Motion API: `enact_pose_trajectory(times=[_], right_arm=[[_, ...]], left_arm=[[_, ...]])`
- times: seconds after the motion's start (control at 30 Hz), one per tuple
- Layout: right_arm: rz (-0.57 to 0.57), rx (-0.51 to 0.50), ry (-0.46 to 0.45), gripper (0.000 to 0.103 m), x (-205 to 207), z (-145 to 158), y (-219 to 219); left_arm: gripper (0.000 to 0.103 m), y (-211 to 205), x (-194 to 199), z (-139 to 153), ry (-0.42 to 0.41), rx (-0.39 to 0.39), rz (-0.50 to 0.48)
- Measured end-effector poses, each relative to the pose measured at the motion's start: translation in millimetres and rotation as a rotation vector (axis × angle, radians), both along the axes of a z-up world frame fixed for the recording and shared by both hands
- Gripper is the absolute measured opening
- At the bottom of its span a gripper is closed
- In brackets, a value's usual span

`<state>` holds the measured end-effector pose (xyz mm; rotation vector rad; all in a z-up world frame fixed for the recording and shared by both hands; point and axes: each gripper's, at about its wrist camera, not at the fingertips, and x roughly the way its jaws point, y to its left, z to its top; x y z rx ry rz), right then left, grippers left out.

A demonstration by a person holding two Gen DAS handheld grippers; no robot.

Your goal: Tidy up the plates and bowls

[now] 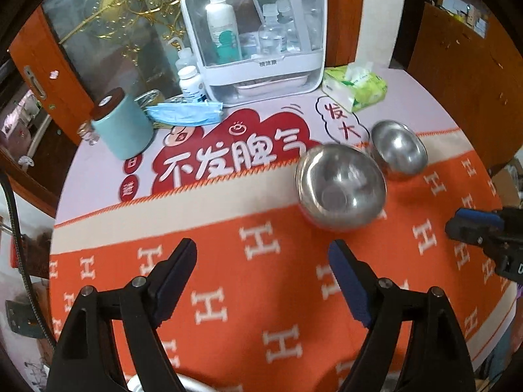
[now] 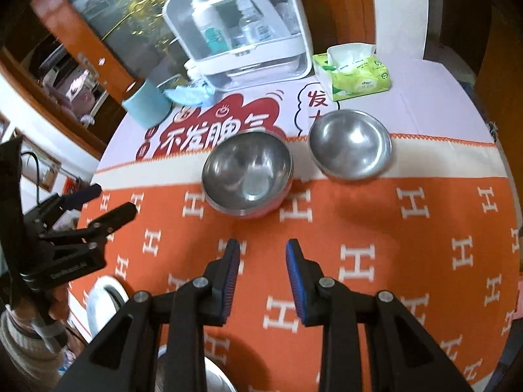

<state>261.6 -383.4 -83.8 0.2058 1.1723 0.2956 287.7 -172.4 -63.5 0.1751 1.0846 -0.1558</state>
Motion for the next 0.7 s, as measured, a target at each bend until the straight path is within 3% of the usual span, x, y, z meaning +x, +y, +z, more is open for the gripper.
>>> enact_pose_trajectory(times=[0.3,0.53,0.7], right_arm=[[-0.093,0.098,0.079,0.029,58,-31,-15],[-0.142,0.136,0.141,0.029,81,-61,-17],[-0.148,0.117,0.180,0.029,89,-76,-10]], left_arm=[[0.082,-12,65,-40,0.089,-0.041,0.065],[0.081,-26,85,-69,0.151,-0.042,0.032],[0.063,-27,96,-84,0.202,-0.080,0.029]])
